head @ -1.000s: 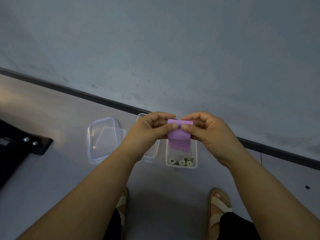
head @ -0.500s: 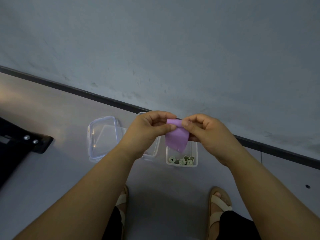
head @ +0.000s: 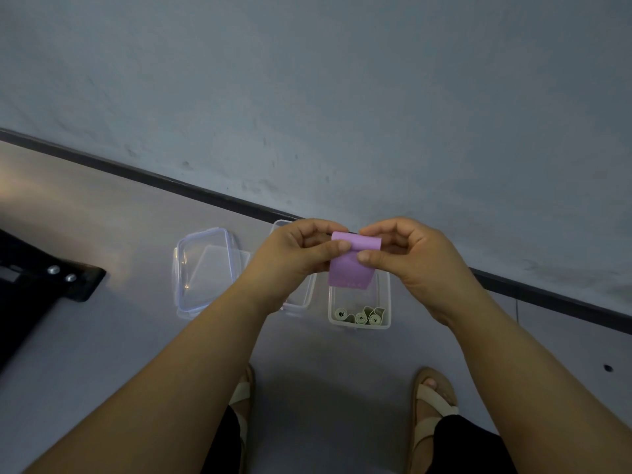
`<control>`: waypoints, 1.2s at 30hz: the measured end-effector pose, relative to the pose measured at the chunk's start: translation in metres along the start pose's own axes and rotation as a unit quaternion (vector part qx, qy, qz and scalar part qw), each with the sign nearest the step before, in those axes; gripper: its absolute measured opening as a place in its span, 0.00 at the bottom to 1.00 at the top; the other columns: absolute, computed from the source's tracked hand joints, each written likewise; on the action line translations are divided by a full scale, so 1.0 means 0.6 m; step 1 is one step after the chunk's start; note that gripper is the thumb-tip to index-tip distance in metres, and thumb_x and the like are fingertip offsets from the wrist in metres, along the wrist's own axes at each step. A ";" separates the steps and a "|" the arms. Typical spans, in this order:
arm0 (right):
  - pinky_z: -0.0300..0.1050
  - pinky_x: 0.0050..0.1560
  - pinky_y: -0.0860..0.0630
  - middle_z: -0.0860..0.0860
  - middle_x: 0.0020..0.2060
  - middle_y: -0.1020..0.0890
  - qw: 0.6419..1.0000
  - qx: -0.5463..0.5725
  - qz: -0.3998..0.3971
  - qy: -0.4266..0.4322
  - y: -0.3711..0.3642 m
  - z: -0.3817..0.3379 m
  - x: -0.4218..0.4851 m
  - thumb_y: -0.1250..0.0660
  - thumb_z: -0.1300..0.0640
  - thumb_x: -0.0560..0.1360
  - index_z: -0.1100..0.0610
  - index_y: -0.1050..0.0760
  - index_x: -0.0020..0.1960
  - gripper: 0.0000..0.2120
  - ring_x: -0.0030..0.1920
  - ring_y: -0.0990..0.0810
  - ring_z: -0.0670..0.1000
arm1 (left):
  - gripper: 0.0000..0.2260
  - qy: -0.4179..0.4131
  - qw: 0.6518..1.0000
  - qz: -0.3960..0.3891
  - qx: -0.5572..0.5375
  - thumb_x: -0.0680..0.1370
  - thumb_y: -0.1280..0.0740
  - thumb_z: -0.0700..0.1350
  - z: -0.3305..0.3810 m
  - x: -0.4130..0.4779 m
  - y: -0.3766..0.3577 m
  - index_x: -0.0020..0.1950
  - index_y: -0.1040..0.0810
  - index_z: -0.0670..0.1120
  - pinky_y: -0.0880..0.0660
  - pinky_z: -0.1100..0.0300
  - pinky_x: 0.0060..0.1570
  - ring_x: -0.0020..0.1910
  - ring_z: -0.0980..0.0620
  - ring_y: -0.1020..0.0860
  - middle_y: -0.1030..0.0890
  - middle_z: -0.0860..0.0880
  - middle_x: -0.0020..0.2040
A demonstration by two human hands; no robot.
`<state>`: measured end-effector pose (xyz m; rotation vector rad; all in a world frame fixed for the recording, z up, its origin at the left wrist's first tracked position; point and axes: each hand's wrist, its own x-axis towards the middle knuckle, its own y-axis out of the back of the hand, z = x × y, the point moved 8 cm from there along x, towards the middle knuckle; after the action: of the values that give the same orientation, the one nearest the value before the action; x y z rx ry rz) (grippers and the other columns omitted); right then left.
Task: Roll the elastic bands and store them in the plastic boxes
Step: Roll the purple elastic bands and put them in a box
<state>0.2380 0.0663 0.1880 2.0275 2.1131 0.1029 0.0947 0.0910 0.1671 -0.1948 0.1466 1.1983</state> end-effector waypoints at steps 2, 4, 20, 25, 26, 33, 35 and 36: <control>0.34 0.44 0.21 0.45 0.46 0.18 1.000 0.002 -0.015 -0.011 -0.002 0.002 0.000 0.27 0.58 0.68 0.45 0.24 0.46 0.12 0.47 0.19 0.44 | 0.08 -0.001 1.000 0.000 -0.002 0.72 0.31 0.39 -0.001 0.000 0.002 0.51 0.20 0.46 0.19 0.57 0.48 0.45 0.52 0.18 0.16 0.48 0.44; 0.38 0.48 0.21 0.45 0.48 0.18 0.999 0.011 -0.042 -0.030 -0.005 0.005 -0.001 0.27 0.54 0.66 0.45 0.24 0.49 0.13 0.50 0.19 0.45 | 0.10 -0.001 1.000 -0.008 -0.009 0.70 0.31 0.41 0.000 -0.001 0.002 0.51 0.21 0.46 0.21 0.54 0.51 0.46 0.51 0.18 0.16 0.47 0.47; 0.23 0.49 0.34 0.35 0.67 0.40 0.911 -0.255 -0.310 0.092 -0.072 -0.022 -0.047 0.22 0.54 0.64 0.41 0.34 0.65 0.34 0.58 0.36 0.30 | 0.10 0.148 0.952 -0.269 -0.012 0.67 0.28 0.43 -0.038 -0.027 -0.045 0.48 0.17 0.46 0.22 0.59 0.50 0.48 0.50 0.21 0.18 0.47 0.46; 0.25 0.47 0.32 0.38 0.64 0.36 0.923 -0.238 -0.287 0.091 -0.068 -0.025 -0.044 0.22 0.54 0.63 0.44 0.29 0.58 0.27 0.54 0.32 0.37 | 0.19 0.156 0.945 -0.287 -0.022 0.58 0.21 0.54 -0.039 -0.032 -0.054 0.45 0.16 0.48 0.22 0.63 0.44 0.44 0.54 0.19 0.17 0.49 0.43; 0.26 0.46 0.31 0.38 0.63 0.35 0.926 -0.233 -0.282 0.090 -0.067 -0.025 -0.043 0.21 0.55 0.63 0.44 0.29 0.57 0.27 0.53 0.31 0.37 | 0.18 0.156 0.947 -0.279 -0.012 0.57 0.20 0.55 -0.040 -0.031 -0.054 0.43 0.15 0.49 0.22 0.63 0.43 0.42 0.55 0.19 0.17 0.50 0.42; 0.30 0.45 0.27 0.37 0.60 0.32 0.934 -0.222 -0.265 0.088 -0.065 -0.026 -0.038 0.22 0.53 0.63 0.38 0.33 0.57 0.29 0.51 0.28 0.41 | 0.08 0.154 0.964 -0.213 0.035 0.68 0.27 0.47 -0.041 -0.024 -0.042 0.42 0.18 0.45 0.23 0.61 0.40 0.40 0.52 0.21 0.18 0.49 0.39; 0.32 0.46 0.25 0.36 0.59 0.32 0.934 -0.226 -0.264 0.078 -0.064 -0.026 -0.037 0.22 0.51 0.63 0.36 0.34 0.58 0.30 0.50 0.28 0.40 | 0.08 0.146 0.965 -0.211 0.048 0.65 0.26 0.50 -0.041 -0.024 -0.039 0.41 0.16 0.47 0.23 0.60 0.42 0.41 0.52 0.21 0.17 0.49 0.40; 0.32 0.46 0.25 0.36 0.58 0.32 0.934 -0.229 -0.263 0.077 -0.063 -0.027 -0.037 0.22 0.51 0.63 0.36 0.34 0.58 0.30 0.50 0.28 0.40 | 0.10 0.143 0.965 -0.212 0.053 0.63 0.26 0.53 -0.040 -0.024 -0.038 0.39 0.16 0.48 0.23 0.60 0.42 0.41 0.52 0.20 0.17 0.50 0.40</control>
<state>0.1984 0.0437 0.1986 1.1877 2.3651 0.6175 0.1109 0.0645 0.1482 -0.2882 0.4009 0.7292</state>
